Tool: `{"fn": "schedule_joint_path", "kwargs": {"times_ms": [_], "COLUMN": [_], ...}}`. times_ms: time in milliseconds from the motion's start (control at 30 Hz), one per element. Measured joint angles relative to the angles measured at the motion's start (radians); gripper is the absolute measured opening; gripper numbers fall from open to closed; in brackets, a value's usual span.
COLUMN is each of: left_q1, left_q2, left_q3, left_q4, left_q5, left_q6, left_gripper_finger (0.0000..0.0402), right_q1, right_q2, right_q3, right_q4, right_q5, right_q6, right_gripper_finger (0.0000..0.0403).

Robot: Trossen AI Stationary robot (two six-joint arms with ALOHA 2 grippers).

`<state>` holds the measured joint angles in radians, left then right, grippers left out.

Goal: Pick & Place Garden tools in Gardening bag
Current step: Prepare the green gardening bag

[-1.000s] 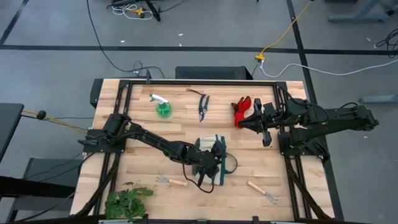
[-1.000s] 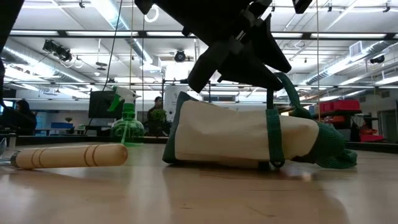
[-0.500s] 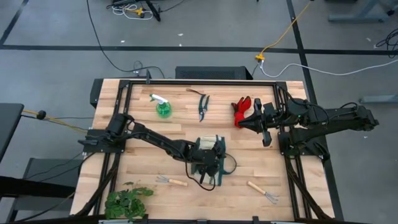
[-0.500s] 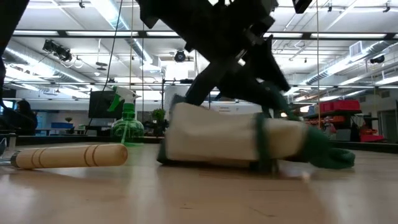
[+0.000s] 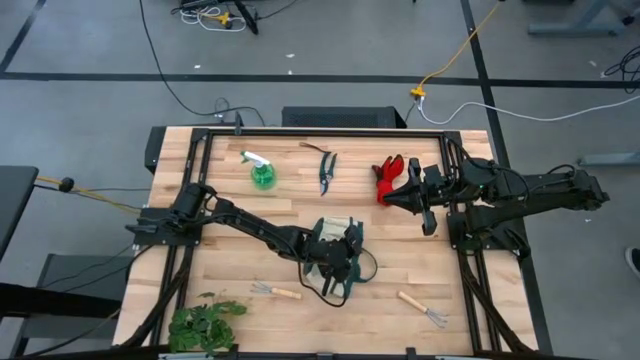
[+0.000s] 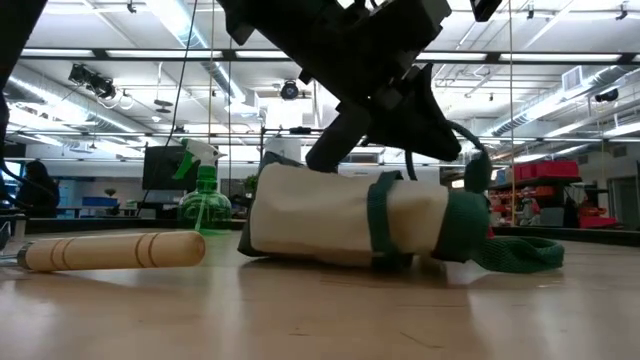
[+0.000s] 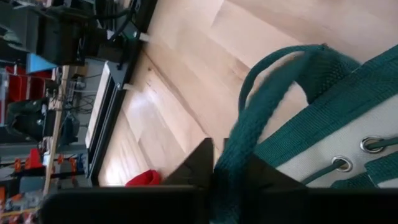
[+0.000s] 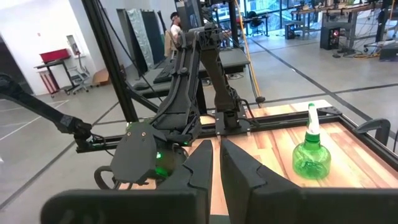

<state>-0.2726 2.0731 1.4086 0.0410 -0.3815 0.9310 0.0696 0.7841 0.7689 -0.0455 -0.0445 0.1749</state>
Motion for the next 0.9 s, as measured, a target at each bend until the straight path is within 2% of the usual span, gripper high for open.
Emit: {"fn": "schedule_joint_path", "kwargs": {"times_ms": [67, 367, 633, 900], "left_q1": [0.000, -0.001, -0.001, -0.001], "left_q2": [0.000, 0.000, -0.006, -0.073], "left_q3": [0.000, 0.000, 0.000, 0.000], "left_q4": [0.000, 0.046, 0.139, 0.153], "left_q5": [-0.020, -0.116, -0.149, -0.212], "left_q6": [-0.003, -0.003, -0.003, -0.036], "left_gripper_finger": [0.0009, 0.0005, 0.0004, 0.0003], "right_q1": [0.000, 0.000, 0.000, 0.000], "right_q2": [0.000, 0.000, 0.000, 0.000], "right_q3": [0.000, 0.000, 0.000, 0.000], "right_q4": [0.000, 0.000, -0.014, -0.028], "right_q5": [0.000, 0.001, 0.001, 0.002], "right_q6": [0.000, 0.000, 0.000, 0.000], "right_gripper_finger": [0.0034, 0.0034, 0.0034, 0.0034]}}
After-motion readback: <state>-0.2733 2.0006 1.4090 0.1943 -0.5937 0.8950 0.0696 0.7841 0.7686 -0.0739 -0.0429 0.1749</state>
